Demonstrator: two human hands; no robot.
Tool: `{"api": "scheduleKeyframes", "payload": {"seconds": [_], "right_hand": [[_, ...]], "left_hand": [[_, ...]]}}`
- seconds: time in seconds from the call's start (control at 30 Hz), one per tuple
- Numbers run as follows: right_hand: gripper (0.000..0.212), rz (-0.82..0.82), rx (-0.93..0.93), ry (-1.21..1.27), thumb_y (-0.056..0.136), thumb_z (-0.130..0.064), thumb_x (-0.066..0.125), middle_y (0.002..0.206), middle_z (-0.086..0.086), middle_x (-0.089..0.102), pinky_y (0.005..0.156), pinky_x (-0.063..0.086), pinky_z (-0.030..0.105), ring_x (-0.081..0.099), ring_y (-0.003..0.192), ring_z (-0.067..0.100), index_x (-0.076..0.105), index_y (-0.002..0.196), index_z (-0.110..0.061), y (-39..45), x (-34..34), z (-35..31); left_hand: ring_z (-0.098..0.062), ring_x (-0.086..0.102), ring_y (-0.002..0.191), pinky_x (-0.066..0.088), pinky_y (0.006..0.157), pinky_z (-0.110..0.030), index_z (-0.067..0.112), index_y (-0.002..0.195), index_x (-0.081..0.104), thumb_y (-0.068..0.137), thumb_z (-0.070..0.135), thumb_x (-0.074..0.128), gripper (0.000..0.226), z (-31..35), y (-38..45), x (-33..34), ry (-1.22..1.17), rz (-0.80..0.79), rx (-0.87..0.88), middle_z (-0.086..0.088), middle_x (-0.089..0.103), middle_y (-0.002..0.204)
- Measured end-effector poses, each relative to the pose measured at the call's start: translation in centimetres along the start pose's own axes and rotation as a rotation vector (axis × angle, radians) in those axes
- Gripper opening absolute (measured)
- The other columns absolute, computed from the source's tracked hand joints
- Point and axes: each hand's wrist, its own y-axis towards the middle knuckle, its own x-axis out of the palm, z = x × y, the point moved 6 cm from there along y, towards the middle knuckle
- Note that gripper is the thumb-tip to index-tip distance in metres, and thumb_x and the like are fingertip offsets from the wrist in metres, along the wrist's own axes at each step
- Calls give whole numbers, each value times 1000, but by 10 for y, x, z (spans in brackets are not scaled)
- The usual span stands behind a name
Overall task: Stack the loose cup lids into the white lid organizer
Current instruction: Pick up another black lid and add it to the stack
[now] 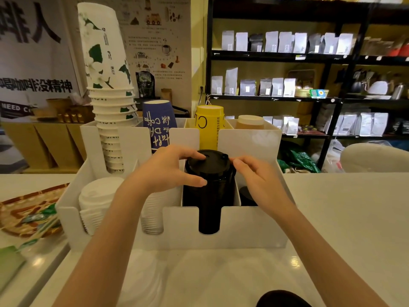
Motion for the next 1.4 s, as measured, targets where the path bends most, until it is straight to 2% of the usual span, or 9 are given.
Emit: {"api": "scheduleKeyframes", "payload": {"seconds": [0.13,0.23,0.4,0.5,0.63,0.9,1.2,1.3,1.4], "right_hand": [[27,15,-23,-96,92,-23,43,110,2,64,88,41,26,52,106,14,61,110,-17,-1,2,-2],[30,-21,-44,-141,91,-20,44,119,-7,56,91,31,18,43,114,8,57,118,-20,-3,-1,-6],[51,-72,-29,-97,91,-24,46,138,-9,42,99,30,19,38,125,7,28,138,-27,-29,-10,-9],[54,-88,-95,-106,89,-26,50,131,-15,45,85,40,4,43,117,1,27,137,-32,-58,-20,-13],[57,-193,-115,-196,85,-38,52,133,-19,47,96,42,20,46,118,-1,25,135,-41,-102,-29,-2],[78,-427,128,-270,68,-53,68,136,-24,34,106,30,28,31,127,0,22,132,-50,-175,-33,35],[88,-549,307,-333,59,-44,79,128,-19,31,105,27,21,29,125,3,31,133,-36,-190,-41,52],[69,-541,278,-320,60,-33,81,107,-27,42,84,32,-1,39,102,-18,48,120,-29,-189,-44,43],[56,-527,250,-286,62,-22,81,92,-29,44,69,31,-8,39,82,-32,56,111,-22,-188,-47,36]], "left_hand": [[-16,38,128,33,108,-44,31,121,53,67,30,73,57,1,-1,0,28,-5,-7,5,46,139],[-19,33,133,29,111,-44,30,125,49,71,29,71,58,2,-4,3,35,-33,-4,3,38,145],[-20,22,139,21,111,-35,29,135,33,83,30,56,57,4,-13,12,149,-26,39,4,20,153],[-17,17,140,16,112,-30,26,137,31,87,27,50,53,8,-21,16,191,58,98,3,19,153],[-20,21,139,15,110,-25,18,137,31,90,21,46,50,12,-34,27,255,235,175,-3,25,151],[-22,26,137,19,111,-33,18,135,35,87,24,51,51,43,-69,44,166,452,246,-8,32,148],[-6,33,130,26,103,-21,31,132,36,84,42,51,51,67,-115,127,86,-50,278,10,39,142],[-8,30,132,22,101,-21,31,137,25,77,52,56,71,59,-120,158,129,-306,187,10,30,147],[-15,37,128,28,97,-20,28,135,29,66,56,66,83,53,-120,180,165,-478,137,8,41,136]]}}
